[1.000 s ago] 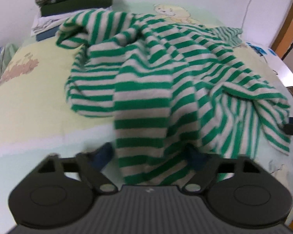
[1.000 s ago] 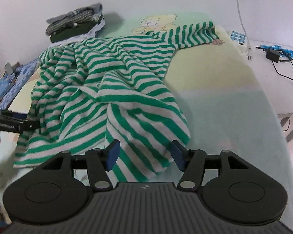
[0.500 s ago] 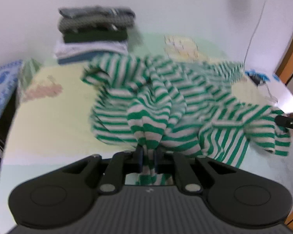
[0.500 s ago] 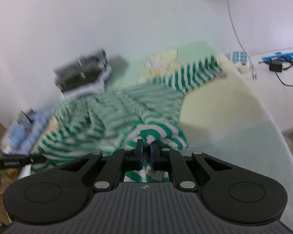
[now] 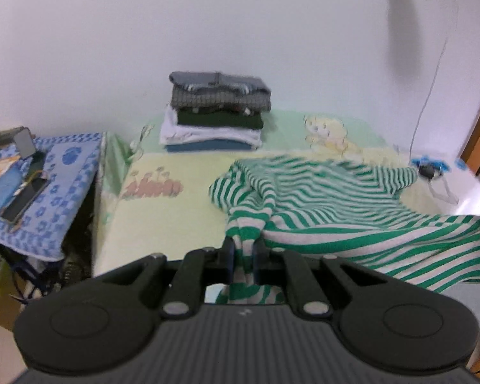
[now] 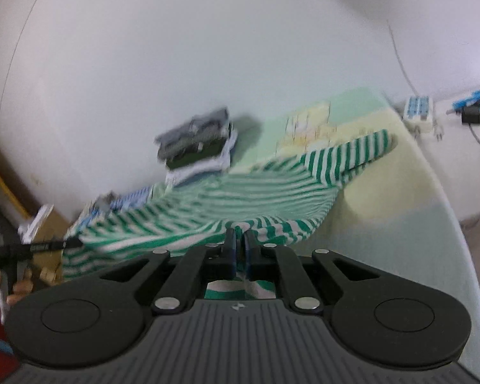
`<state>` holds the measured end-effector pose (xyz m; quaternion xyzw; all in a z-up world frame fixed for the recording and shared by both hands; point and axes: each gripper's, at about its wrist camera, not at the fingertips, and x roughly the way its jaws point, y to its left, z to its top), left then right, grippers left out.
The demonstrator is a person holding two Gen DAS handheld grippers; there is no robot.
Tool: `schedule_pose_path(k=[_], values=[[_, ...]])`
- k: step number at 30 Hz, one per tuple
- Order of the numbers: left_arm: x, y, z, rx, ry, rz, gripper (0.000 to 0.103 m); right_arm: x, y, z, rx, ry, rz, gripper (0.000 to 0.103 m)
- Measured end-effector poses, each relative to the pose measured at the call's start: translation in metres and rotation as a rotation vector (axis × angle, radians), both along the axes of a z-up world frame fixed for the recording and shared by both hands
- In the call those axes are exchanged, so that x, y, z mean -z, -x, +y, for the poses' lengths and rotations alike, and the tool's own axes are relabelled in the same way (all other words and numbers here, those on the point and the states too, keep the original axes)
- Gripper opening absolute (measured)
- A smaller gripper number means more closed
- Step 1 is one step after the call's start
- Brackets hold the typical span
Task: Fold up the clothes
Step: 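Swing the held shirt up and lay it flat across the bed with both grippers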
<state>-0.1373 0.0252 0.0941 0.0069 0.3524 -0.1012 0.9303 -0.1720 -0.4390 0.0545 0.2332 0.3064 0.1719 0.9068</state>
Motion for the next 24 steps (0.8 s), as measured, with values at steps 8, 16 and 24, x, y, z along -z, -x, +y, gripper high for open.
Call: schedule_pose_path(k=[8,16,24], values=[[0.066,0.03,0.006,0.049,-0.017,0.243,0.008,0.043,0.024,0.011,-0.023,0.098,0.202,0.005],[0.133,0.045,0.01,0.046,-0.1,0.377,0.008,0.082,0.033,0.024,-0.044,0.235,0.332,0.0],[0.118,0.045,0.029,0.035,-0.154,0.308,0.029,0.087,0.035,0.013,0.102,0.315,0.332,0.042]])
